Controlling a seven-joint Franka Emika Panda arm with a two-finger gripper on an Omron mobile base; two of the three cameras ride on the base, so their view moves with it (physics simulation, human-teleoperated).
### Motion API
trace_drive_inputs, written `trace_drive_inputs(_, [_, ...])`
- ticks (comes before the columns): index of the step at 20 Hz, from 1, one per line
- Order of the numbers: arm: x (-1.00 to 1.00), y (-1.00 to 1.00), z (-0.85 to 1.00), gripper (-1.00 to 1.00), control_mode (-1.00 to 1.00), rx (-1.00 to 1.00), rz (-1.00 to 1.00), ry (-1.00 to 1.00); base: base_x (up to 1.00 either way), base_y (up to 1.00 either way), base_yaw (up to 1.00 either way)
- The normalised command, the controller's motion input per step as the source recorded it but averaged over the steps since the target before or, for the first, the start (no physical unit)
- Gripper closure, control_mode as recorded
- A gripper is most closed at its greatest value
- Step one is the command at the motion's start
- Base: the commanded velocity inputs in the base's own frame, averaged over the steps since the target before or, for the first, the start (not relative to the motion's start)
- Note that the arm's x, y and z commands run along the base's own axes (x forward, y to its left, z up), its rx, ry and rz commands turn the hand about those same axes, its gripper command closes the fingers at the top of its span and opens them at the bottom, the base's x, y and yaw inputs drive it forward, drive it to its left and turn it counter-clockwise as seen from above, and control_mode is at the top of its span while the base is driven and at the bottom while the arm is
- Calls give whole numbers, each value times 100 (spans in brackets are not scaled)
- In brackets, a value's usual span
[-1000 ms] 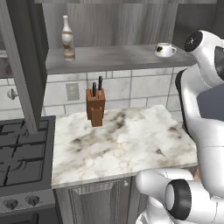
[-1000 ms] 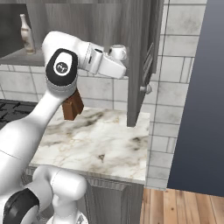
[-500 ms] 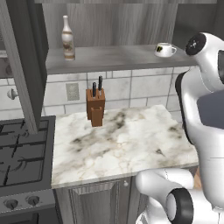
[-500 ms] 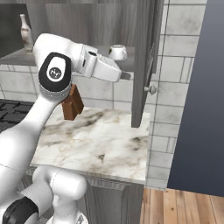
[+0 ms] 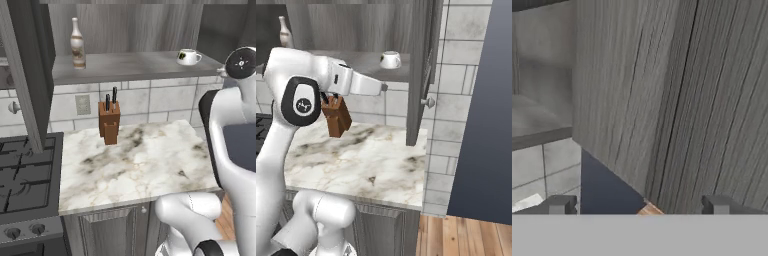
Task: Open the cabinet directly in front. Then move the liquor and the mug to the dining counter with the jar on it.
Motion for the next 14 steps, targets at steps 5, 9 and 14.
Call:
trace_drive_inputs(5, [-18, 53, 0, -100, -100, 0, 40, 0, 0, 0, 0])
trace_drive_inputs(9, [-9, 50, 0, -100, -100, 0, 39, 2, 0, 0, 0])
trace_drive_inputs(14, [1, 23, 11, -100, -100, 3, 31, 2, 0, 0, 0])
